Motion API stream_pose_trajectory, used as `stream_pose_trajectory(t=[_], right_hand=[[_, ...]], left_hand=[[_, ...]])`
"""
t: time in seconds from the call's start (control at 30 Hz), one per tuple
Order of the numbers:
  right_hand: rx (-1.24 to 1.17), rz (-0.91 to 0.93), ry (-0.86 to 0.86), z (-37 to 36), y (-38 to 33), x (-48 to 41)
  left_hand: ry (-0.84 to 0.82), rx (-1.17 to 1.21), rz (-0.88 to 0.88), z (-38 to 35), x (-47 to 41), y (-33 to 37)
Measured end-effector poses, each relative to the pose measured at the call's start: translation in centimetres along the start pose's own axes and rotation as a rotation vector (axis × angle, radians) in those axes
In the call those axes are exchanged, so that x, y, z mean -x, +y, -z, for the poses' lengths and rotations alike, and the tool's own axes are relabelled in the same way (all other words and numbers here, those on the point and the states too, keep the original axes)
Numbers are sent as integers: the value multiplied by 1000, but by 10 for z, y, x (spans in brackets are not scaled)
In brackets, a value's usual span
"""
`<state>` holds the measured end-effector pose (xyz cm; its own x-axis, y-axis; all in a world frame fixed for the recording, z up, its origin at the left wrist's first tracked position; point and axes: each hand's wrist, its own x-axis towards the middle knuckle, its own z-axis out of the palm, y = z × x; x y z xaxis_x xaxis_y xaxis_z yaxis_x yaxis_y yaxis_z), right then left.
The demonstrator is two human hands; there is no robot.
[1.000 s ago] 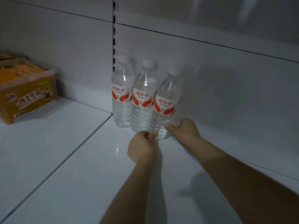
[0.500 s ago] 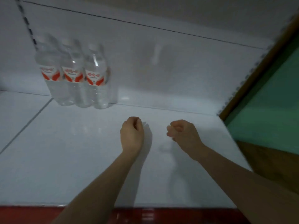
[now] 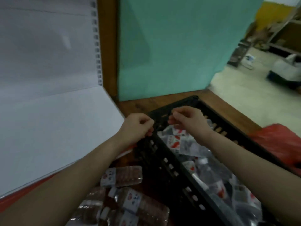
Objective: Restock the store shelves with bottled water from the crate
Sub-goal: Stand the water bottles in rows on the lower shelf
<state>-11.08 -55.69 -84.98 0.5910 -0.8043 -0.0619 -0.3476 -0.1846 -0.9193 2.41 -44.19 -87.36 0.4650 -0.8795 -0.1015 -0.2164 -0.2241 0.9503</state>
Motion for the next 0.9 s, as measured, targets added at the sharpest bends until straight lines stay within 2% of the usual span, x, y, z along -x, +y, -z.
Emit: stream_pose_trajectory(t=[0.1,0.17,0.23,0.3,0.4,0.5,0.6,0.67,0.8,0.9], right_hand=[[146,-119,17,57,40,16],[259,-211,-30,83,69,28],[375,-303,-170,98,90,41],[473,-356,-386,101,105,56],[615,-348,-620,86,120,75],[712,-255,-640,71,126,79],[630,-215,-559,72,127,78],[474,-266,-520,78,131,78],[99,-391,-441,98,127,78],[-40,-346,-325,111,113,70]], left_hand=[[-184,-181,-69,-50,-11,20],[-282,-308,-86,-81,-17,26],[-384,-463,-74,-110,-21,26],[-485,-607,-58,-135,-24,19],[-524,-684,-2,-156,-23,10],[-506,-698,24,-160,-23,5],[-484,-685,34,-157,-22,7],[-426,-668,5,-157,-22,11],[-124,-567,-66,-157,-21,22],[86,-397,-70,-158,-22,31]])
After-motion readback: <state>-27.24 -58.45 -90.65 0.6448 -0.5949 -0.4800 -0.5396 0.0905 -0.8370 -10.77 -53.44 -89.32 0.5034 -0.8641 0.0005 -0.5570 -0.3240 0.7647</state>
